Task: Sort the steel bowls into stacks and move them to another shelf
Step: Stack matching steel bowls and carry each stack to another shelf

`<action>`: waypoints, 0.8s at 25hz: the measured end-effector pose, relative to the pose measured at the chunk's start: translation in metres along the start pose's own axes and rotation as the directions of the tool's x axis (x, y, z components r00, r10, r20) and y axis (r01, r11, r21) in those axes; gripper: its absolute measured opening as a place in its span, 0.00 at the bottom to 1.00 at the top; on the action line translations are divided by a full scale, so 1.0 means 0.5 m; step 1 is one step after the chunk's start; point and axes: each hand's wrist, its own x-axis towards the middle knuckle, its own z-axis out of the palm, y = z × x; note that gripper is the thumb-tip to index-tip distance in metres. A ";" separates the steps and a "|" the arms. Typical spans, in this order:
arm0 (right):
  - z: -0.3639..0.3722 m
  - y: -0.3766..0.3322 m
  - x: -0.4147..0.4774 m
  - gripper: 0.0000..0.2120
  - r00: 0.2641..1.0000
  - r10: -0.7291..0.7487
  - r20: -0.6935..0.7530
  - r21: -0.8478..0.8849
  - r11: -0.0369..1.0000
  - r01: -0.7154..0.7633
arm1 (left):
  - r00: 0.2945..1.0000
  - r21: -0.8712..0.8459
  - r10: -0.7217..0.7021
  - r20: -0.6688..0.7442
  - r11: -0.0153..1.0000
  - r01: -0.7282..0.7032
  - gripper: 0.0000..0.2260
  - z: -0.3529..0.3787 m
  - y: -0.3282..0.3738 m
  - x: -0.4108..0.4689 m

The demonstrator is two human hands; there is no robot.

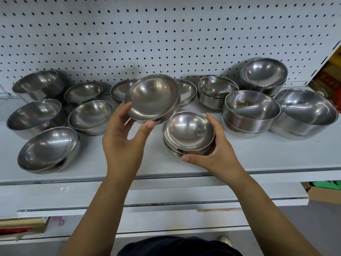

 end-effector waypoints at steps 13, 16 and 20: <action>-0.009 0.007 0.004 0.56 1.000 -0.007 0.018 0.042 0.999 0.006 | 0.873 0.082 -0.058 0.485 0.996 0.020 0.29 0.001 0.012 0.012; -0.011 0.005 0.003 0.57 1.000 0.004 0.009 0.037 0.999 -0.004 | 0.858 0.103 -0.049 0.512 0.995 -0.004 0.28 0.006 0.007 0.013; -0.012 0.009 0.002 0.57 1.000 0.021 0.011 0.020 1.000 -0.021 | 0.862 0.061 -0.056 0.504 0.998 0.029 0.30 0.011 -0.002 0.002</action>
